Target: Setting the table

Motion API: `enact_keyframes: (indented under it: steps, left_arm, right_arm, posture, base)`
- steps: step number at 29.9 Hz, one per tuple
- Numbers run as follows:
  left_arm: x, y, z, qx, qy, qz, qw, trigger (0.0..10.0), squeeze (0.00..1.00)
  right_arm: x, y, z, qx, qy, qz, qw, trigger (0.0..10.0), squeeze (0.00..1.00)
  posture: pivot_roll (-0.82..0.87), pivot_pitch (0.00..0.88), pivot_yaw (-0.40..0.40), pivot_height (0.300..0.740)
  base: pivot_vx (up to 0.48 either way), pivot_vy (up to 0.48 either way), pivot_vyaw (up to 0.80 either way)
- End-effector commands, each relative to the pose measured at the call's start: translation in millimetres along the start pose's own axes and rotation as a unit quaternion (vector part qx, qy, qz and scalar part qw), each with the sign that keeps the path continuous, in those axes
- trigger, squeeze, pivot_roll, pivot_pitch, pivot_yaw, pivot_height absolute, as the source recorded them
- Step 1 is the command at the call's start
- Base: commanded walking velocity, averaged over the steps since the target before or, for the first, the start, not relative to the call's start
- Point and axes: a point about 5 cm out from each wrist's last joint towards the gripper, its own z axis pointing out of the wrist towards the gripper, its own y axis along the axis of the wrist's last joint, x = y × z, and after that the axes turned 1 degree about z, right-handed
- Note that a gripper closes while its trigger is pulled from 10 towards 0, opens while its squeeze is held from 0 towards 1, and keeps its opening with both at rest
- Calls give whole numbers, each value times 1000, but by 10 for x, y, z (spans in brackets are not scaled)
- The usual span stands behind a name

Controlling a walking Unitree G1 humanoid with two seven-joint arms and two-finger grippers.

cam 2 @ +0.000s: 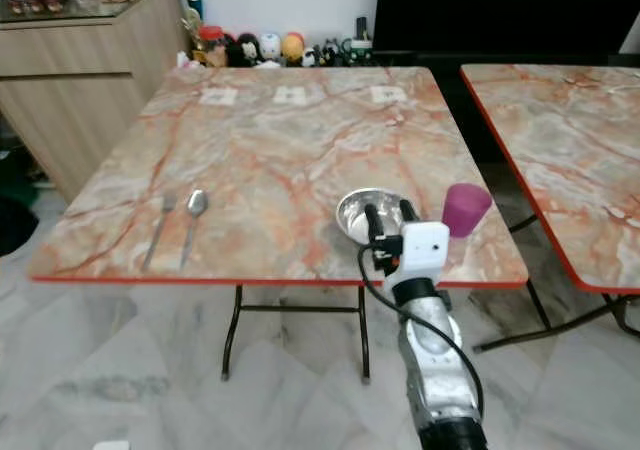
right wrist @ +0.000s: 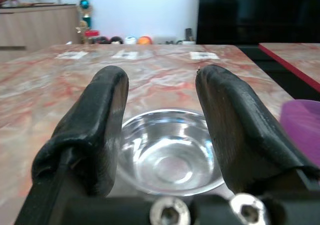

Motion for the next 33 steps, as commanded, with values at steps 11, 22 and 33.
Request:
enact_keyframes:
  steps: [11,22,33]
  left_arm:
    - [-70,2,7,6,-14,22,1000,10000,0]
    - [-67,48,17,2,-35,36,999,10000,0]
    - [57,125,24,-8,-34,38,999,10000,0]
  right_arm:
    - [79,-26,-93,15,-24,56,998,10000,0]
    - [-135,-199,-310,96,-176,126,972,10000,0]
    - [-327,-247,-186,136,-224,151,953,10000,0]
  posture:
    - [-50,0,46,740]
    - [-54,0,51,740]
    - [-56,0,66,740]
  base:
    - [29,0,0]
    - [0,0,0]
    - [0,0,0]
